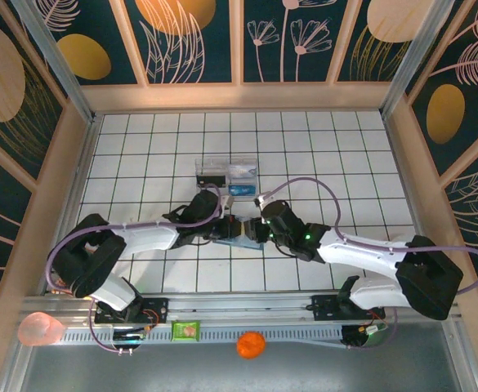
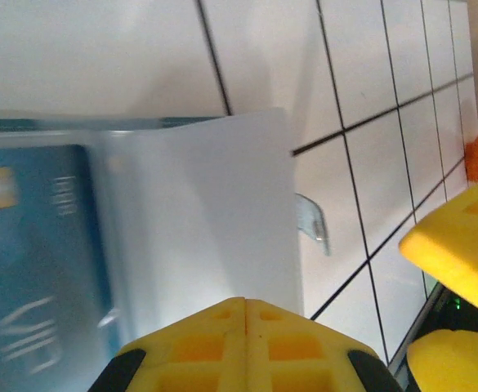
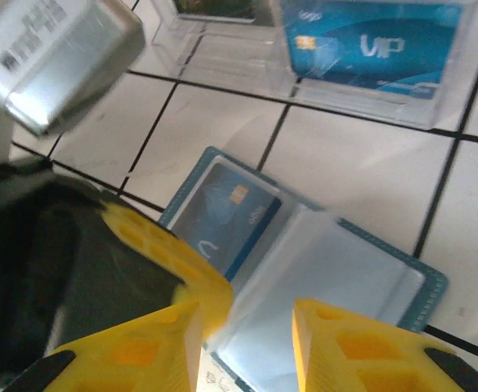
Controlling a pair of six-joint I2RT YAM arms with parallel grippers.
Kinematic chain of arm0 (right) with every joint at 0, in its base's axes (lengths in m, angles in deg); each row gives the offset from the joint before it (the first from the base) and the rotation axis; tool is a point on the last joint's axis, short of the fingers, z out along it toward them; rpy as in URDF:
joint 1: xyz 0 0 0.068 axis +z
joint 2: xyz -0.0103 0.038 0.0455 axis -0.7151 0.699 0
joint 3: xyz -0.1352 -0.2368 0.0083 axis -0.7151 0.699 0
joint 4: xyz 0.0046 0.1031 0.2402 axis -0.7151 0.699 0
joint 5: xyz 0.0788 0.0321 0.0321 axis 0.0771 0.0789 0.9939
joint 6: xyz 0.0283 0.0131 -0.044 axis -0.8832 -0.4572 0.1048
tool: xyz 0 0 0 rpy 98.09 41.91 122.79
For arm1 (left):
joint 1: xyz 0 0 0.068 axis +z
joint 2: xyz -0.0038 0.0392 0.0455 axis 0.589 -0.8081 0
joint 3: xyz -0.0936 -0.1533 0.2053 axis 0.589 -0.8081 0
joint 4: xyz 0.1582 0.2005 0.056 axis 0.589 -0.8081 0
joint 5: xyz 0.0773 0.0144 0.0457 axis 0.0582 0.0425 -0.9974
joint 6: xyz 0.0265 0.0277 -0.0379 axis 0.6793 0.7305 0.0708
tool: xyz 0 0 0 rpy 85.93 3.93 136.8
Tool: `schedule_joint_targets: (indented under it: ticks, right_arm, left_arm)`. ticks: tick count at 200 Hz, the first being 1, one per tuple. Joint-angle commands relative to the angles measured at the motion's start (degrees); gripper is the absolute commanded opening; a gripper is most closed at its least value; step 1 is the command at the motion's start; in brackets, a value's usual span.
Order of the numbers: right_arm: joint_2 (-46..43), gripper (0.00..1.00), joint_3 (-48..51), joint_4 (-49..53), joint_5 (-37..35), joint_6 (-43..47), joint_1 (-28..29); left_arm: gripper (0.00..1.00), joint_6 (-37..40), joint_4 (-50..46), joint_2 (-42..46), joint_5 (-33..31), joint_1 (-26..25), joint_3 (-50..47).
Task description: Take the credit cards out of the card holder
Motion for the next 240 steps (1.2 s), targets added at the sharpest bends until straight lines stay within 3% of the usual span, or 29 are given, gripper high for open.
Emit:
schedule_joint_targets:
  ticks: [1, 37, 85, 130, 153, 189, 240]
  right_arm:
    - [-4.0, 0.34, 0.8, 2.23, -5.66, -1.59, -0.9]
    - [-7.27, 0.34, 1.66, 3.16, -7.44, -2.25, -2.09]
    - [-6.05, 0.34, 1.52, 2.49, -7.51, -3.01, -2.26]
    - [-5.33, 0.34, 0.91, 1.98, -6.37, -2.58, -2.48]
    - [-3.97, 0.35, 0.13, 1.81, -4.57, -2.11, -2.93]
    - [1.5, 0.35, -2.21, -0.61, 5.1, -0.28, -3.02]
    - [14.24, 0.3, -6.04, -8.62, 22.83, -8.06, -5.41]
  left_arm:
    - [0.0, 1.97, -2.76, -3.95, 2.8, -1.95, 2.54]
    - [0.01, 2.97, -3.05, -7.56, 5.93, -2.81, 4.51]
    - [0.04, 3.07, -3.06, -10.77, 4.96, -2.83, 4.96]
    - [0.23, 2.28, -1.99, 1.88, -3.23, -2.35, 1.46]
    - [0.26, 0.66, -1.9, 7.86, -6.96, -0.04, -1.95]
    - [0.34, -0.74, -2.0, 12.97, -10.97, 5.81, -8.06]
    - [0.35, 1.03, -0.93, 12.12, -14.91, 6.36, -8.88]
